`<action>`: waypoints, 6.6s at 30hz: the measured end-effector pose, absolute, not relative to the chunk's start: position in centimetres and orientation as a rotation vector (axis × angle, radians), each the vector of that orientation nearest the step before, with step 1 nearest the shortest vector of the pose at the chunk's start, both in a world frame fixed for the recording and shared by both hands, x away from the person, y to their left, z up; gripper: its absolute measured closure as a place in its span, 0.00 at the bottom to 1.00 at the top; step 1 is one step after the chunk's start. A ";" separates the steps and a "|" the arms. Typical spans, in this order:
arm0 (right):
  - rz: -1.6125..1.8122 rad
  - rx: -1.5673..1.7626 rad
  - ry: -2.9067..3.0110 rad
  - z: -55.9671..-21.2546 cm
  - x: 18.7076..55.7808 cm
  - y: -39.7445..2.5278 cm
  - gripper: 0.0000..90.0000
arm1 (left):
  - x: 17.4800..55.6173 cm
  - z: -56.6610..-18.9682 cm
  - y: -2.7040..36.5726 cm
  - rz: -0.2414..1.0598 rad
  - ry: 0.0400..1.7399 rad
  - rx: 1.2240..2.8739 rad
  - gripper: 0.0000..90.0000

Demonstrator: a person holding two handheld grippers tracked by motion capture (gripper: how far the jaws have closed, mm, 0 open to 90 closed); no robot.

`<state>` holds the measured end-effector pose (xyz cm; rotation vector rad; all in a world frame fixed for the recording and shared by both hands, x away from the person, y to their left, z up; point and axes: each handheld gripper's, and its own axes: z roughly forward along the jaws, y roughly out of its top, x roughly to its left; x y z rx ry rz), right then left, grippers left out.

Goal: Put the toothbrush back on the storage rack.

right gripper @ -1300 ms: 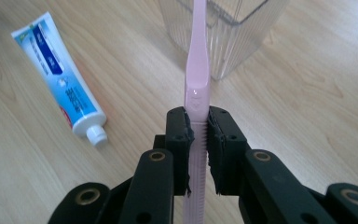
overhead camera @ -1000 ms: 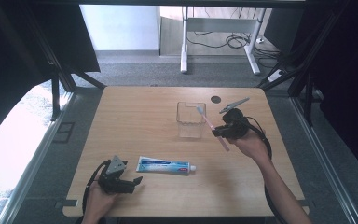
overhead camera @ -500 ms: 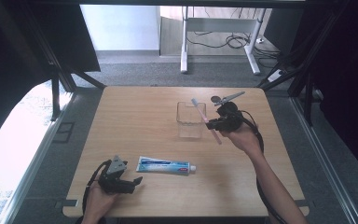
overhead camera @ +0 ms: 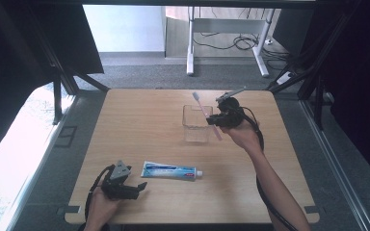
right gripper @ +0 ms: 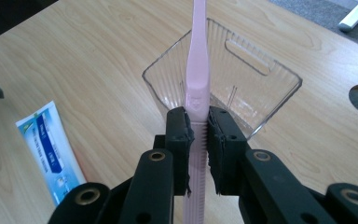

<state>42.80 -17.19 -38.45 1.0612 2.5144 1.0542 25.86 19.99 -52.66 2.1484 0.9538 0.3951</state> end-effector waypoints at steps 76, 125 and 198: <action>0.941 1.064 2.469 -45.0 48.9 -12.1 0.87 | 25.8 -52.7 20.0 0.377 0.942 2.151 0.15; 0.745 1.060 2.606 -45.0 49.3 -11.5 0.69 | 25.8 -52.8 19.9 0.365 0.945 2.149 0.15; 0.926 0.876 2.577 -42.2 40.4 -17.9 0.02 | 25.9 -52.8 19.5 0.347 0.934 2.144 0.15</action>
